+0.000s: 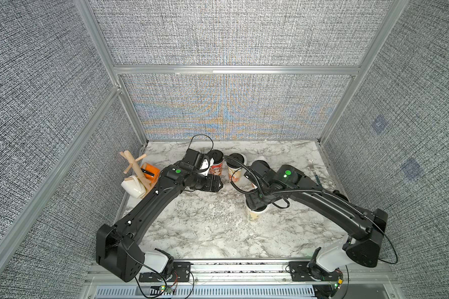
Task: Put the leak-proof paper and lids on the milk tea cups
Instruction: Place the cup lid on the cup, then secure the cup lid on the cup.
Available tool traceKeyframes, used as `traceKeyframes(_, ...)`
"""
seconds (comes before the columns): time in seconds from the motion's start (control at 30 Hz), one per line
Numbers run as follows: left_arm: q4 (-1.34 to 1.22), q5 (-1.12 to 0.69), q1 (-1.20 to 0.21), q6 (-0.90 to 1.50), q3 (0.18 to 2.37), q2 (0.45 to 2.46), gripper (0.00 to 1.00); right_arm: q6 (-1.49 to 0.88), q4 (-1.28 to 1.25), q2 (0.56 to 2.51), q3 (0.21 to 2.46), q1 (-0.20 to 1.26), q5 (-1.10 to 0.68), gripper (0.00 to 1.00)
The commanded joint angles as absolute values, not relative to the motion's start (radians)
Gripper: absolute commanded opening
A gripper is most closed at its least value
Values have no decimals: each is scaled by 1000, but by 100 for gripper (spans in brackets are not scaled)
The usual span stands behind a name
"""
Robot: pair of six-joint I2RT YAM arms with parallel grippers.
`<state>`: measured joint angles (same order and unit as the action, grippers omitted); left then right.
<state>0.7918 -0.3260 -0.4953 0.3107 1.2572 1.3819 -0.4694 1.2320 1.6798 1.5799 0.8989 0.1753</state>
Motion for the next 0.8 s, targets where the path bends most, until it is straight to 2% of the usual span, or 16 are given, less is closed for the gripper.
traceKeyframes(0.0,826,-374,-495,277,1287,1378,84,-484,1224,1664,1617,900,189,86)
traceKeyframes(0.2,837,-490,-528,168,1344,1350,84,-519,1159,1564,1653,871,203,87)
traceKeyframes(0.37,940,-505,-660,73,1469,1398,84,-553,1022,1348,1442,667,176,87)
traceKeyframes(0.57,1071,-398,-775,28,1609,1516,84,-503,912,1141,1225,444,84,87)
traceKeyframes(0.77,1141,-304,-838,45,1730,1662,84,-458,868,1096,1115,385,42,87)
